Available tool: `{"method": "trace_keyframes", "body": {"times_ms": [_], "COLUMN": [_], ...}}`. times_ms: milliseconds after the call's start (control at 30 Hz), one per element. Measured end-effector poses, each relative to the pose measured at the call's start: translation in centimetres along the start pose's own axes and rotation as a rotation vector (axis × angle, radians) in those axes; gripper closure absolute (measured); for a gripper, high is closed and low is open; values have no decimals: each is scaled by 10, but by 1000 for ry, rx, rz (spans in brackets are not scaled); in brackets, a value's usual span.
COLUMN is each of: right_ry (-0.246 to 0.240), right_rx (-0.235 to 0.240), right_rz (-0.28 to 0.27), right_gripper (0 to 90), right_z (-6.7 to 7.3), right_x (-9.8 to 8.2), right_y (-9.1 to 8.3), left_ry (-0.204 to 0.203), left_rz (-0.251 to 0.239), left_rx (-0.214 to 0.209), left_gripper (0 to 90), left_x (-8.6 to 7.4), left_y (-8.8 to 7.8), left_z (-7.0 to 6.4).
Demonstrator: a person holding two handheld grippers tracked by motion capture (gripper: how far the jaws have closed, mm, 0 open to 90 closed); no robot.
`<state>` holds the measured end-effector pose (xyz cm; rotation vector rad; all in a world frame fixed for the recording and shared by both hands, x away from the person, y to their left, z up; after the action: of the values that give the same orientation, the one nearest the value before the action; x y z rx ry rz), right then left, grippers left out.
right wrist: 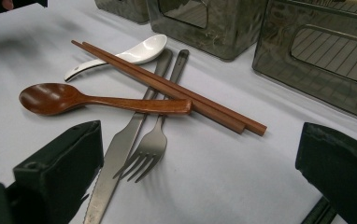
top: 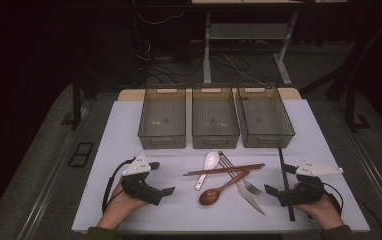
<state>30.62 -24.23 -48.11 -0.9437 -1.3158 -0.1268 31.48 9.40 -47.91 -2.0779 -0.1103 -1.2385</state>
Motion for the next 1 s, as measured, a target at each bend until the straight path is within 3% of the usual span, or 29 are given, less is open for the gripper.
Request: {"method": "trace_keyframes", "body": {"times_ms": [533,800,1000], "right_ry": [-1,3,3], "right_rx": [11,10,11], "right_rz": [-5,-4,-2], "right_gripper": [6,6,6], "right_z": [1,0,1], "right_x": [3,2,2], "right_y": [1,2,3], "left_ry": [-2,4,17], "left_rz": [6,13,4], "left_rx": [13,23,19], "left_gripper": [0,84,234], "left_x": [-1,0,4], "left_y": [0,3,4], "left_z": [1,1,-3]}}
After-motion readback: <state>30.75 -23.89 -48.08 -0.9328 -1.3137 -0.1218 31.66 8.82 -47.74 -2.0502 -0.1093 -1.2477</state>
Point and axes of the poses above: each handheld gripper's, and its own axes: y roughly forward along the jaws, x roughly out of its top, z roughly to its left, the point moved 10 cm from there along y, roughly forward along the jaws, and after that the axes turned 12 degrees about -y, right-handed, at the moved point
